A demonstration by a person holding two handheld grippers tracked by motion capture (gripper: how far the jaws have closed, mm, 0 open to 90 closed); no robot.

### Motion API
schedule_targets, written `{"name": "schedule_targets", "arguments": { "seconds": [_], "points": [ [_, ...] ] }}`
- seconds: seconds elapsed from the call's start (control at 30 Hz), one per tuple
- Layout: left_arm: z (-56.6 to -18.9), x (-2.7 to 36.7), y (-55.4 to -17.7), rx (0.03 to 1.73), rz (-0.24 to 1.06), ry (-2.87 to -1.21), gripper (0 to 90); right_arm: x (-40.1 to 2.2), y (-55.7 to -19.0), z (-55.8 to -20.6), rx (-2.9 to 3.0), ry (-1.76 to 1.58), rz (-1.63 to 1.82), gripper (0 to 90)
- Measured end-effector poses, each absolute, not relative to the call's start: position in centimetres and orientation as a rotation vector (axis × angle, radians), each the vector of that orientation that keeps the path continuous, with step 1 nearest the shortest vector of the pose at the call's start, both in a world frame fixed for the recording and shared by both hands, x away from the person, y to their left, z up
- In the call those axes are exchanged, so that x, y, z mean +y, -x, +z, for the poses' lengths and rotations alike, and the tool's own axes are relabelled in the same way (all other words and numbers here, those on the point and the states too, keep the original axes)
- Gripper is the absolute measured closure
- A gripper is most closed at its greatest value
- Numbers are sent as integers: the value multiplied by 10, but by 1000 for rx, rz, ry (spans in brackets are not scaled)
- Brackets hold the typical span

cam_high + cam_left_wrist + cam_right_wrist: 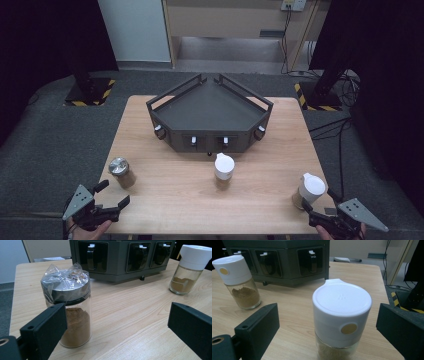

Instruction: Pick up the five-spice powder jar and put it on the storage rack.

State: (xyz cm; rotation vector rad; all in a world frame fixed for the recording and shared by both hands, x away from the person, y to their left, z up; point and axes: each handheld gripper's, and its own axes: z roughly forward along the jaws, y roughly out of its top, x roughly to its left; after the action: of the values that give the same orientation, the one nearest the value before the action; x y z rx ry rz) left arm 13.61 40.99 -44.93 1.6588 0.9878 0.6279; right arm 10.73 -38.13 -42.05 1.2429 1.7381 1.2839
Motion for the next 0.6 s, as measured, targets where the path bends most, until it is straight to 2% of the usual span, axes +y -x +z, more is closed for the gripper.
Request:
{"name": "schedule_targets", "arguments": {
  "seconds": [0.6],
  "points": [
    [-452, 412, -138, 979, 622, -1651, 19, -386, -106, -423, 1717, -1258, 1310, 52]
  ]
}}
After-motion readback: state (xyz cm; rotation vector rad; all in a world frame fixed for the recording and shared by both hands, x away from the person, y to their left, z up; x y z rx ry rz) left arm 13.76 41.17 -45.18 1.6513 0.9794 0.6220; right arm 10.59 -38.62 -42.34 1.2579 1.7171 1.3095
